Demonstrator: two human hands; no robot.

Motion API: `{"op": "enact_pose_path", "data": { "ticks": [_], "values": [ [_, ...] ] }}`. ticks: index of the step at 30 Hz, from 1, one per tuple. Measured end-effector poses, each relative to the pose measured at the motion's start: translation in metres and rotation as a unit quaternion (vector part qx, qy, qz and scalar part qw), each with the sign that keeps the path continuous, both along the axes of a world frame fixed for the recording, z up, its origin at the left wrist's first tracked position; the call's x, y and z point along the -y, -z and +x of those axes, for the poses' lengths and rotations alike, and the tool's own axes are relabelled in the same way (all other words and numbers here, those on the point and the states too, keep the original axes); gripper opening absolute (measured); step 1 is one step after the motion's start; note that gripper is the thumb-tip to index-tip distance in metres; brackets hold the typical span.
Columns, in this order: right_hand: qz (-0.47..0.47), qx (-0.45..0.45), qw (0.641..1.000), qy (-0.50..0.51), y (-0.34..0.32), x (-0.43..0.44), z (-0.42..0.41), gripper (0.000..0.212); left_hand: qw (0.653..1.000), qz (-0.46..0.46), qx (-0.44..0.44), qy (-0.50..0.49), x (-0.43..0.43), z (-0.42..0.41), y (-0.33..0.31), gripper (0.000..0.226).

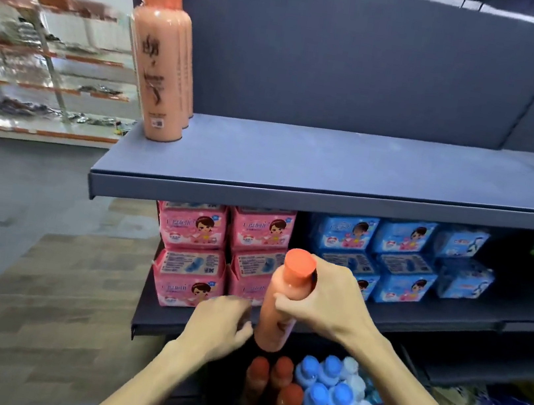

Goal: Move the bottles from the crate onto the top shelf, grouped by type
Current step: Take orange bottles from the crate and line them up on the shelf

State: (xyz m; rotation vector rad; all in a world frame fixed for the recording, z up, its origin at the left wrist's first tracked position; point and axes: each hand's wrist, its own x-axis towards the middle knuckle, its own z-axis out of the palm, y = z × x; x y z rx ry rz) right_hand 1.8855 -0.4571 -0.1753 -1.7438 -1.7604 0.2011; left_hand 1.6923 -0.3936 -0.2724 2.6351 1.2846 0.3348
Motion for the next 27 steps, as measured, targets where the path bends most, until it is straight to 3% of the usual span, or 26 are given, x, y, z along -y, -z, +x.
{"op": "enact_pose_path", "data": {
  "ticks": [13, 27],
  "values": [
    [0.11, 0.009, 0.993, -0.04, -0.107, 0.005, -0.006, 0.032, 0.992, 0.089, 0.081, 0.041, 0.004, -0.015, -0.095, 0.024],
    [0.203, 0.049, 0.975, -0.079, -0.269, -0.016, -0.033, 0.043, 0.961, 0.247, 0.121, 0.04, -0.005, -0.055, -0.257, 0.01]
  ]
}}
